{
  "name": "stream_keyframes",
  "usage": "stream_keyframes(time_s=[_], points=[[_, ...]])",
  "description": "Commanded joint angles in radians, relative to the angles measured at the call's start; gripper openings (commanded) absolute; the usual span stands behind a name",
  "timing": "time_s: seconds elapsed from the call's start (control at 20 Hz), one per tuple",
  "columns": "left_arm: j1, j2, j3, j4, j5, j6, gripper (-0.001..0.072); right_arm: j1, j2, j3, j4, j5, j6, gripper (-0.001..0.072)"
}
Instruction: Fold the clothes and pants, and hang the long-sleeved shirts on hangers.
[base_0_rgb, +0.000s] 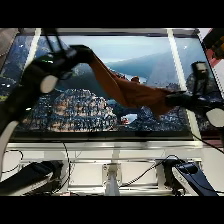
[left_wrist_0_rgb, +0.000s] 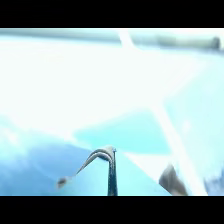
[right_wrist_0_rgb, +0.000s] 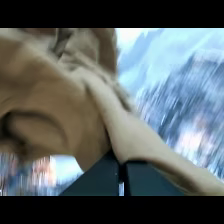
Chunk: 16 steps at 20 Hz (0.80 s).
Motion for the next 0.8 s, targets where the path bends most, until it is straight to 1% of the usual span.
stream_keyframes(time_s=[0.0, 0.05, 0.15, 0.25, 0.35, 0.4, 0.5, 0.55, 0.6, 0.65, 0.75], points=[[0.043, 0.142, 0.001, 0.026, 0.010, 0.058, 0.0010, -0.056, 0.000, 0.098, 0.016, -0.141, 0.019, 0.0012], [0.043, 0.177, 0.001, 0.034, 0.025, 0.072, 0.0010, -0.057, -0.005, 0.136, 0.038, -0.191, 0.019, 0.0012], [0.043, 0.252, 0.001, 0.072, 0.092, 0.072, 0.0010, -0.057, -0.039, 0.220, 0.094, -0.285, 0.020, 0.0010], [0.044, 0.328, 0.001, 0.106, 0.172, 0.072, 0.0009, -0.056, -0.114, 0.332, 0.162, -0.311, 0.034, 0.0010], [0.044, 0.405, 0.001, 0.134, 0.214, 0.074, 0.0008, -0.045, -0.206, 0.453, 0.275, -0.300, 0.033, 0.0010], [0.045, 0.444, 0.001, 0.138, 0.227, 0.090, 0.0008, -0.026, -0.248, 0.513, 0.304, -0.292, 0.032, 0.0010], [0.047, 0.516, 0.001, 0.149, 0.275, 0.110, 0.0007, 0.029, -0.311, 0.637, 0.306, -0.279, -0.011, 0.0010], [0.047, 0.546, 0.001, 0.153, 0.308, 0.111, 0.0008, 0.052, -0.325, 0.686, 0.304, -0.277, -0.039, 0.0010], [0.047, 0.573, 0.001, 0.153, 0.341, 0.129, 0.0008, 0.070, -0.326, 0.726, 0.303, -0.274, -0.050, 0.0010], [0.047, 0.595, 0.001, 0.152, 0.370, 0.154, 0.0007, 0.080, -0.325, 0.765, 0.304, -0.249, -0.050, 0.0011], [0.047, 0.621, 0.001, 0.152, 0.418, 0.198, 0.0008, 0.107, -0.320, 0.845, 0.306, -0.145, -0.051, 0.0011]])
